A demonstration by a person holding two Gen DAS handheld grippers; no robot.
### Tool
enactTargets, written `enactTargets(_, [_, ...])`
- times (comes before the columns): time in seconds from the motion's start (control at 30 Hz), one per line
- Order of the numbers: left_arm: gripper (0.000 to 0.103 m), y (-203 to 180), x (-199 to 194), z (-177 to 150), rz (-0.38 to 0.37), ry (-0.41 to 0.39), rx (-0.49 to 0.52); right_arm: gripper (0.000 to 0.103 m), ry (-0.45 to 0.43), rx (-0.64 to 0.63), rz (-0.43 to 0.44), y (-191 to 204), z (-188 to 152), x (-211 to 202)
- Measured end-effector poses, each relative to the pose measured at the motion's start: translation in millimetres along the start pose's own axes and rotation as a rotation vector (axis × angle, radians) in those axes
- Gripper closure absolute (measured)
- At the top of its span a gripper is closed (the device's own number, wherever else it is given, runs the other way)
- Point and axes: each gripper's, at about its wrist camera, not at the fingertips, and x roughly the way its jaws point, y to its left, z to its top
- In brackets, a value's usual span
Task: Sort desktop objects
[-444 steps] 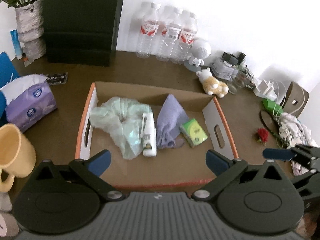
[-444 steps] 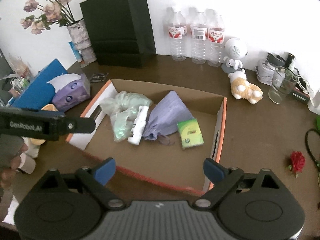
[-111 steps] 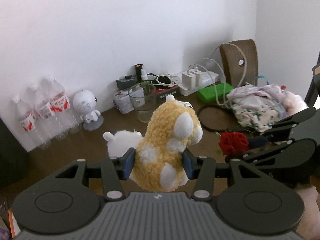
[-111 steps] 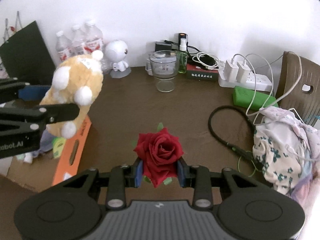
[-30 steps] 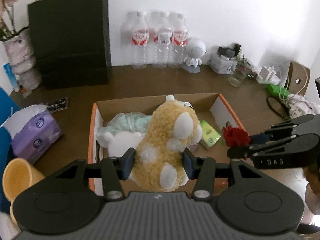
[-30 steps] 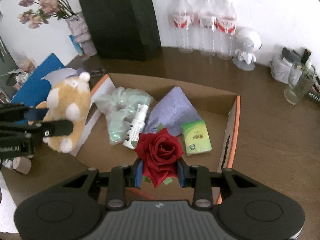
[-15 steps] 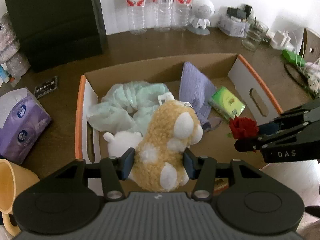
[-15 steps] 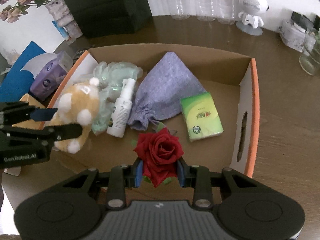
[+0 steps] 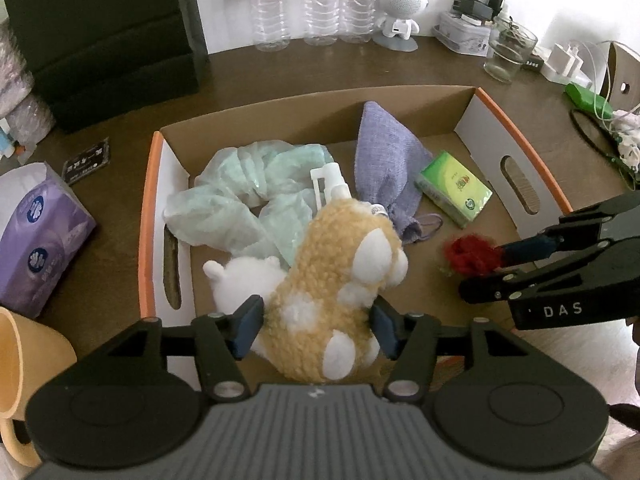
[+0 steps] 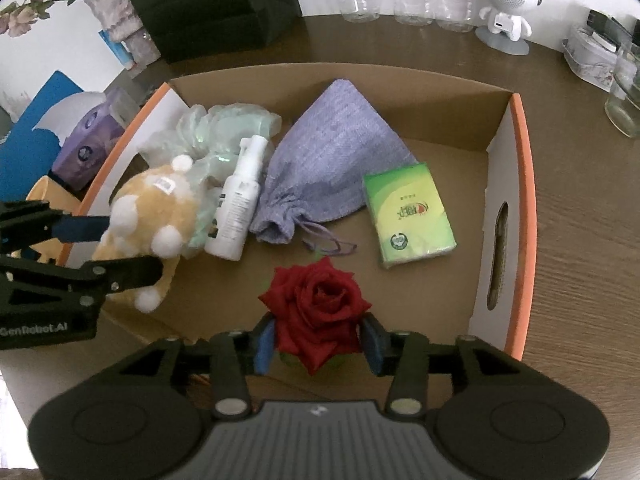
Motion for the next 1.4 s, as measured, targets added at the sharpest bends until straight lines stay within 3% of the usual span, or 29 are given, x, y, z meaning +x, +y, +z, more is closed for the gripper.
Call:
enactTargets(0.1, [0.04,0,-3,-1,-0.007,-0.008,-0.015,0.041,-0.012,-0.004,-0.004,1,0,-4])
enactTargets(0.23, [0.026,1,-12,0,-0.002,-0.041,-0.035,0.027,-0.032,-0.002,-0.013,1,0,-10])
enactTargets(0.5, [0.014,1,-30,-1,0.019,-0.086,-0.067,0.025,-0.057,-0.001,-0.034,5,-6,-25])
enactTargets(0.67, [0.0,2,-45,-5,0.023,-0.118,-0.1,0.019,-0.089,-0.002,-0.048,10,-12,-40])
enactTargets(0.97, [0.0,6,-82,-12,-0.003,-0.186,-0.183,0.001,-0.163,0.001,-0.022,28,-28,-85])
enactTargets(1.13, [0.0,9,-103,-19,-0.057,-0.229,-0.24,0.0,-0.201,-0.017,-0.017,41,-40,-112])
enactTargets(1.4, [0.0,4,-119,-44,-0.078,-0.24,-0.256,0.0,-0.223,-0.013,-0.039,46,-66,-142])
